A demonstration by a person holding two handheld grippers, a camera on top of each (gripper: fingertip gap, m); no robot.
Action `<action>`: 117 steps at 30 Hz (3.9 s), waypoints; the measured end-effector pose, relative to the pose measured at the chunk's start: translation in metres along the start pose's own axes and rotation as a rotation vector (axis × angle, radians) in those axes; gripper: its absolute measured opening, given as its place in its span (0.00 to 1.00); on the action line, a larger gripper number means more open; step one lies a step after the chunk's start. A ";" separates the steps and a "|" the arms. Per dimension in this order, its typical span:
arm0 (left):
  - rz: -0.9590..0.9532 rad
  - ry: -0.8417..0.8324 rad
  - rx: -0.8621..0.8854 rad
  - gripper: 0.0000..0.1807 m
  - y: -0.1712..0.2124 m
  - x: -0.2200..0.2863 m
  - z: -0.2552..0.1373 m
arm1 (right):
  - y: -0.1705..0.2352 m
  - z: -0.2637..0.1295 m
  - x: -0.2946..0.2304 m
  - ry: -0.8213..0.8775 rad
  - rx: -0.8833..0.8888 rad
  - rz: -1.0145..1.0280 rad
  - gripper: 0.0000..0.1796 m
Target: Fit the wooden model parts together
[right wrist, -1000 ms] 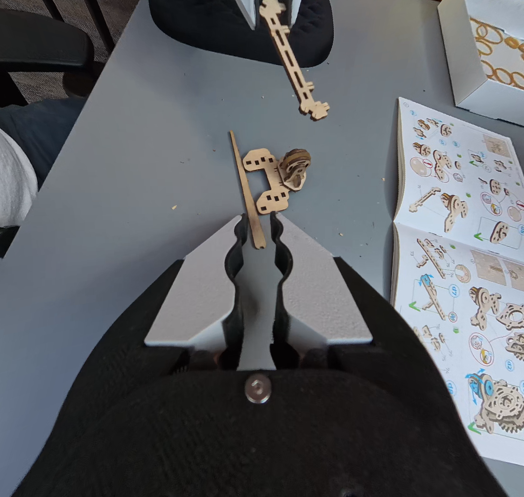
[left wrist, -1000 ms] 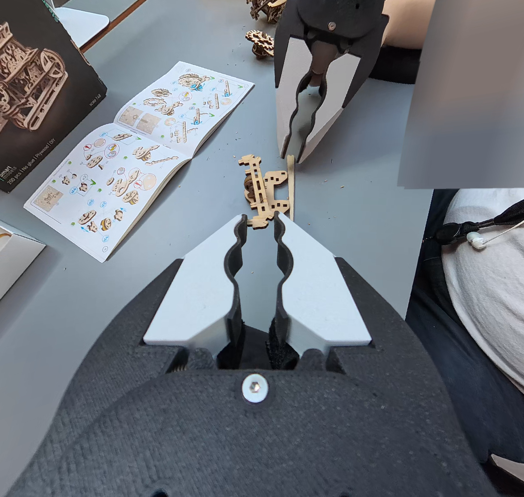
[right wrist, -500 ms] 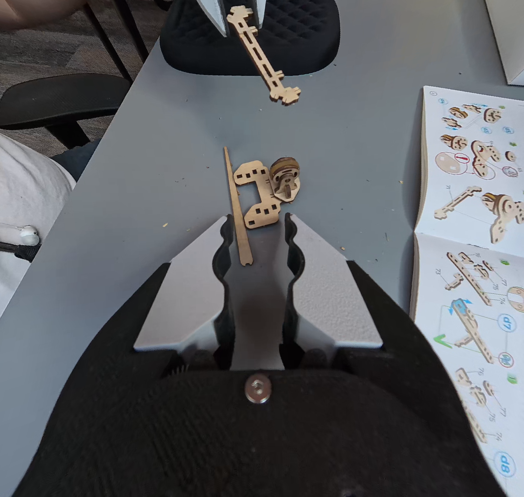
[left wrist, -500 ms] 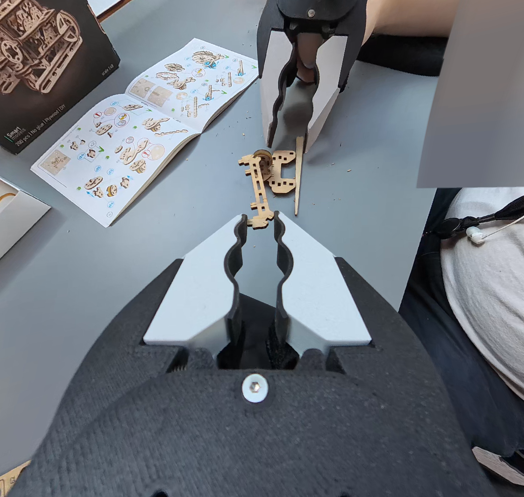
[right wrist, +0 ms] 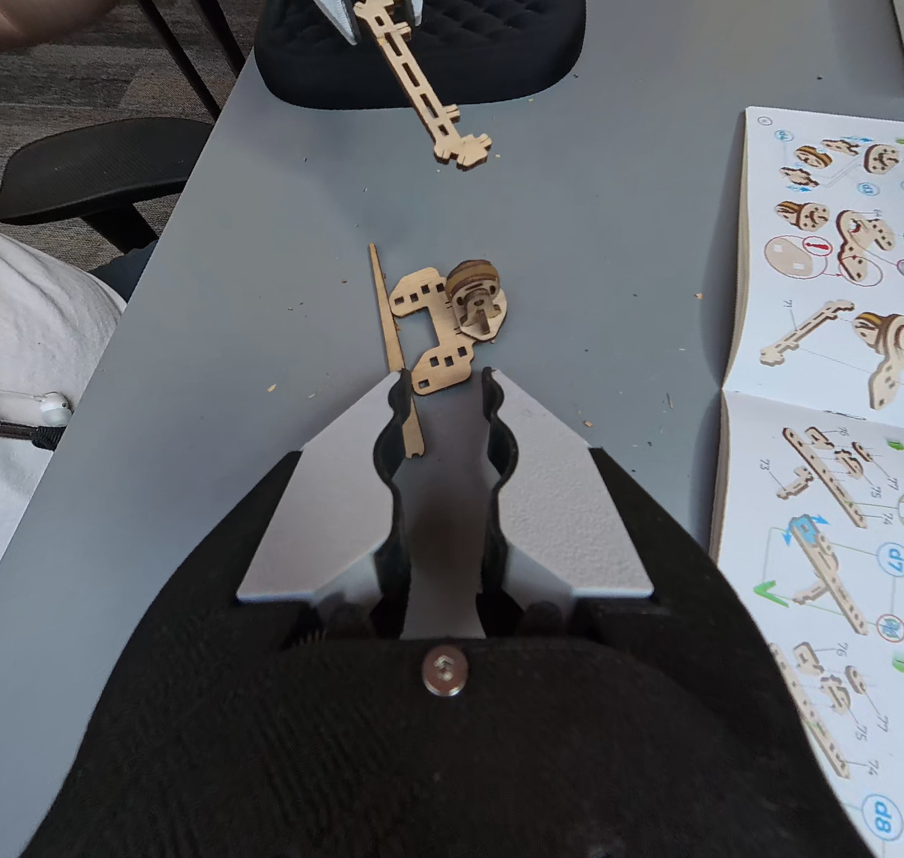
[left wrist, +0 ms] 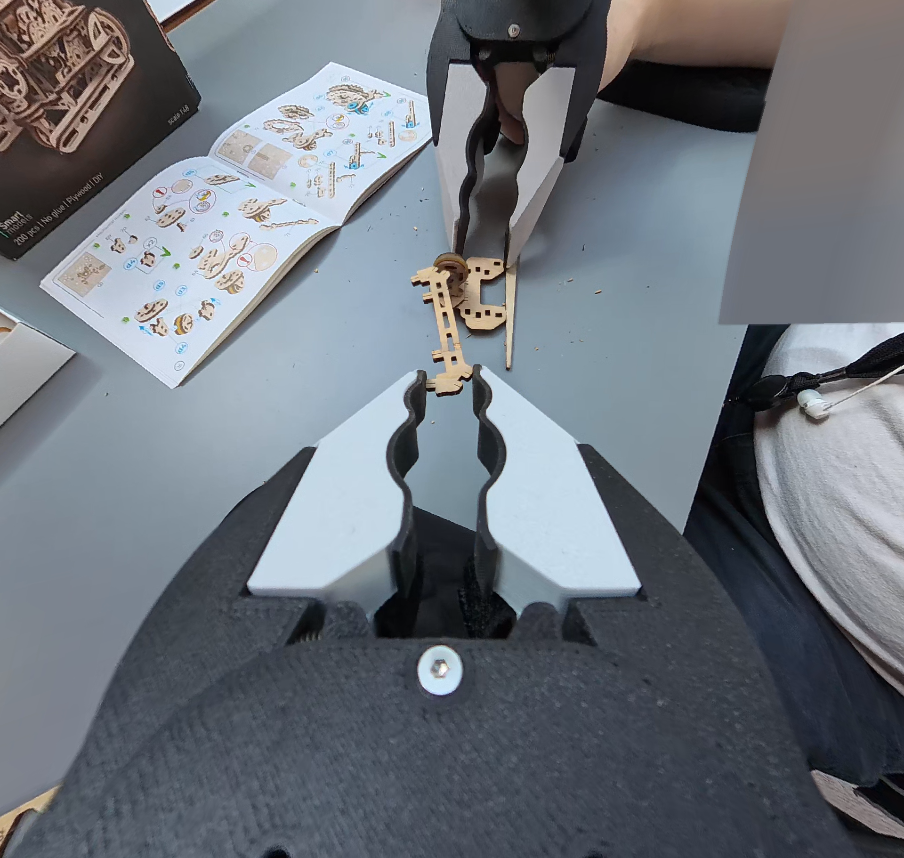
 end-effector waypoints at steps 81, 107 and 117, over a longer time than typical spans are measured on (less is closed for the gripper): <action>0.079 0.104 -0.050 0.06 -0.016 0.012 0.061 | -0.004 -0.035 -0.028 0.098 0.084 -0.194 0.01; 0.072 0.180 -0.065 0.01 -0.016 0.015 0.072 | -0.004 -0.028 -0.020 0.110 0.068 -0.162 0.02; 0.064 0.181 -0.089 0.00 -0.013 0.014 0.073 | 0.000 -0.024 -0.017 0.080 0.059 -0.110 0.05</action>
Point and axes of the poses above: each gripper's, where its closed fingertips meet, z out along the fingers, y out of its underside, x = y × z across the jaws, the point moved 5 cm from there along -z, back along the fingers, and after that the axes turned 6 degrees about z, right-handed, at the moved point
